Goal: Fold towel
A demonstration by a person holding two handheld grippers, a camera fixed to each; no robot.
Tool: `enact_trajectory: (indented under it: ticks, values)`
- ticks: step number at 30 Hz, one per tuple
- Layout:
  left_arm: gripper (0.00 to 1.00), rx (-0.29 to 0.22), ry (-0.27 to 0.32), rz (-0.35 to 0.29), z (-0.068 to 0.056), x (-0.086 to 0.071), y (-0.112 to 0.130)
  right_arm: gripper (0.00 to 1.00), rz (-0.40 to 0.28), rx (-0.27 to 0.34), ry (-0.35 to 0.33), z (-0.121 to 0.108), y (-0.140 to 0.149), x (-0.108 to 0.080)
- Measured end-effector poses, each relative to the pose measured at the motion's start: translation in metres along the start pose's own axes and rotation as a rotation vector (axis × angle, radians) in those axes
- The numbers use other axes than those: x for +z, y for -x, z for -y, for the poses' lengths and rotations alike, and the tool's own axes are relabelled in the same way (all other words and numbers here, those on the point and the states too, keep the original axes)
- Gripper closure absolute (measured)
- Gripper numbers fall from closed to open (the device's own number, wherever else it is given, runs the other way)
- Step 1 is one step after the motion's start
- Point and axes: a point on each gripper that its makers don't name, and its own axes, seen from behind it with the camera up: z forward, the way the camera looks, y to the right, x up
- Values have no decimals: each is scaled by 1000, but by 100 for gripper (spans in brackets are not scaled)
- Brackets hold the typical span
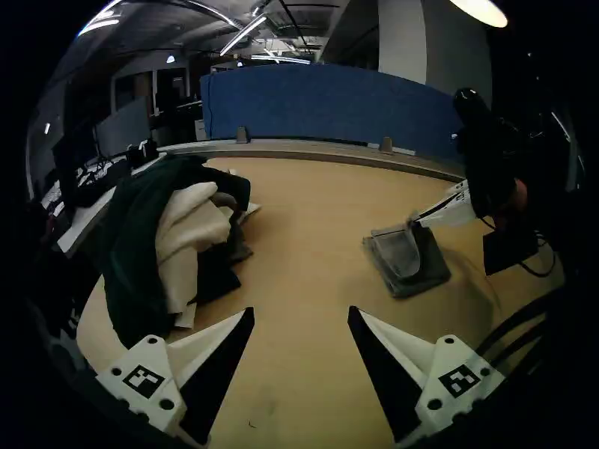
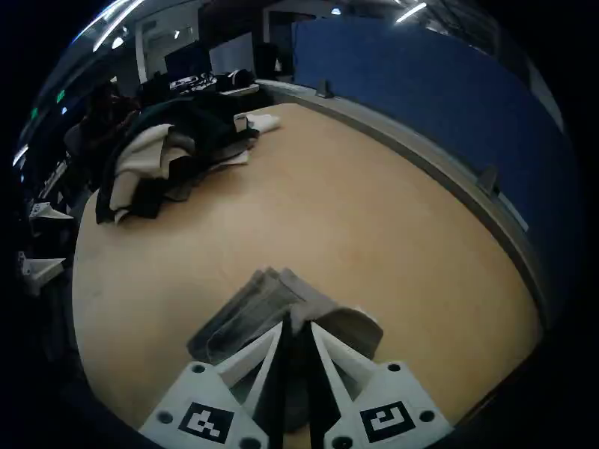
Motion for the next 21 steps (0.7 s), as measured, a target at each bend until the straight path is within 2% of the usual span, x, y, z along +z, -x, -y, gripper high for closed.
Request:
enact_trajectory:
  ticks: [9, 15, 17, 21]
  values:
    - [7, 1, 6, -2, 0, 1, -1, 86, 10, -9, 6, 6, 3, 7]
    - [7, 4, 10, -6, 0, -1, -3, 51, 4, -8, 8, 8, 3, 7]
    - [7, 3, 10, -6, 1, -1, -3, 43, 2, -15, 6, 9, 2, 6]
    - [7, 4, 10, -7, 2, -2, -3, 42, 2, -28, 10, 9, 4, 4]
